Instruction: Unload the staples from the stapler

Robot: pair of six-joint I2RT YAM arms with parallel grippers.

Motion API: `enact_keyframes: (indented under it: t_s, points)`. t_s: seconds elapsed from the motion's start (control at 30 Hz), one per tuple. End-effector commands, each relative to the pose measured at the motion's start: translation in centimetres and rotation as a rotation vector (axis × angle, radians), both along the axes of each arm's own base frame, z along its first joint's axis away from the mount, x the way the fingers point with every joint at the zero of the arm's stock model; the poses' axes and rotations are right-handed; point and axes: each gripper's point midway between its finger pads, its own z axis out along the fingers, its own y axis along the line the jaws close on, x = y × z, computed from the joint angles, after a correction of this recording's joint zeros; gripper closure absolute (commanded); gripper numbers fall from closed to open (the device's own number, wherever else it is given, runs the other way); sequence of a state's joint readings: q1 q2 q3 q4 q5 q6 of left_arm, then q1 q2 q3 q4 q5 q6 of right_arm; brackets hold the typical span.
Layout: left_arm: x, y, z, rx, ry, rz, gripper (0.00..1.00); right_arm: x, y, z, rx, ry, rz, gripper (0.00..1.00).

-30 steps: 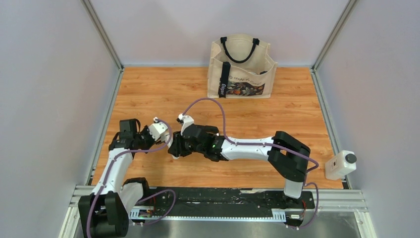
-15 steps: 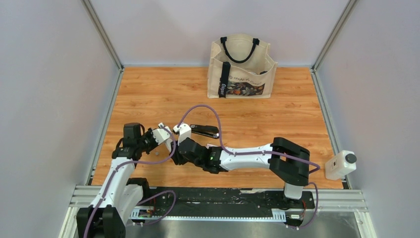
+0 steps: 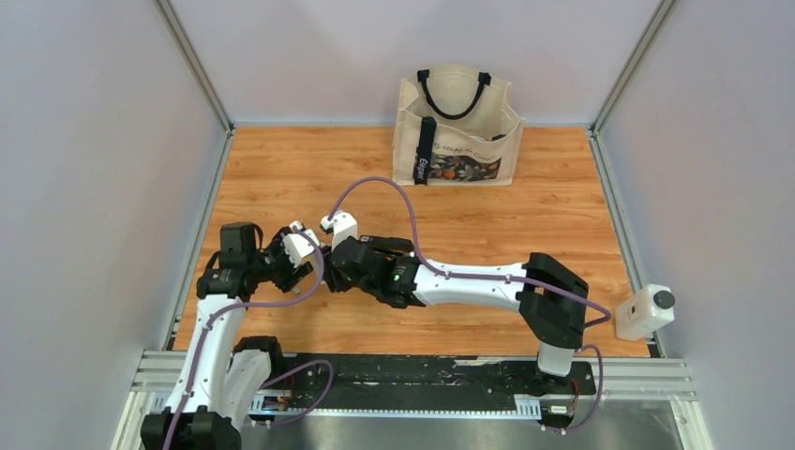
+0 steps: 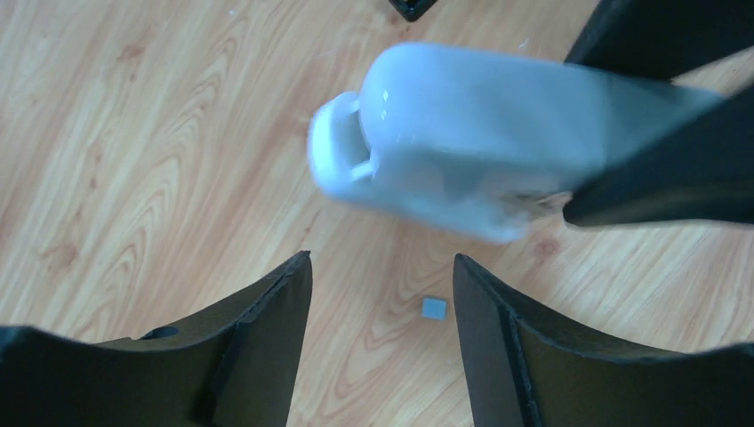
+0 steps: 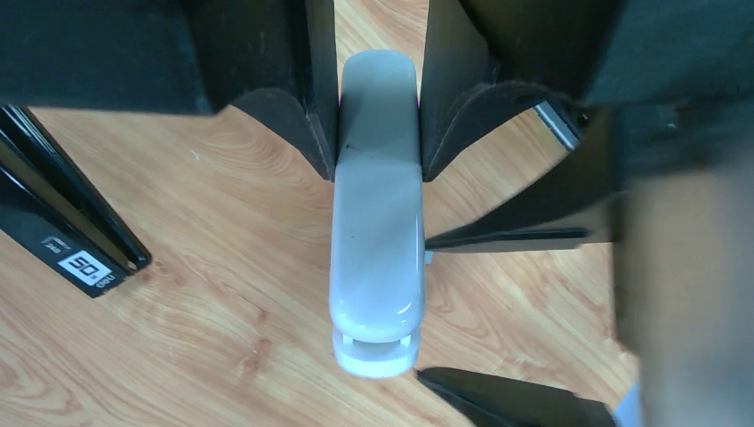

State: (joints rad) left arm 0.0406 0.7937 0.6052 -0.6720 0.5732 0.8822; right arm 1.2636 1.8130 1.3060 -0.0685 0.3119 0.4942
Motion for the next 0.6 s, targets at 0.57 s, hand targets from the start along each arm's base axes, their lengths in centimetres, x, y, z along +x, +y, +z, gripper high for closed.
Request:
enact_keyframes:
  t_s: [0.57]
  points:
    - [5.5,0.8,10.4,-0.277,-0.082,0.391,0.18,3.4,3.1,-6.4,-0.209,0.083,0.050,1.00]
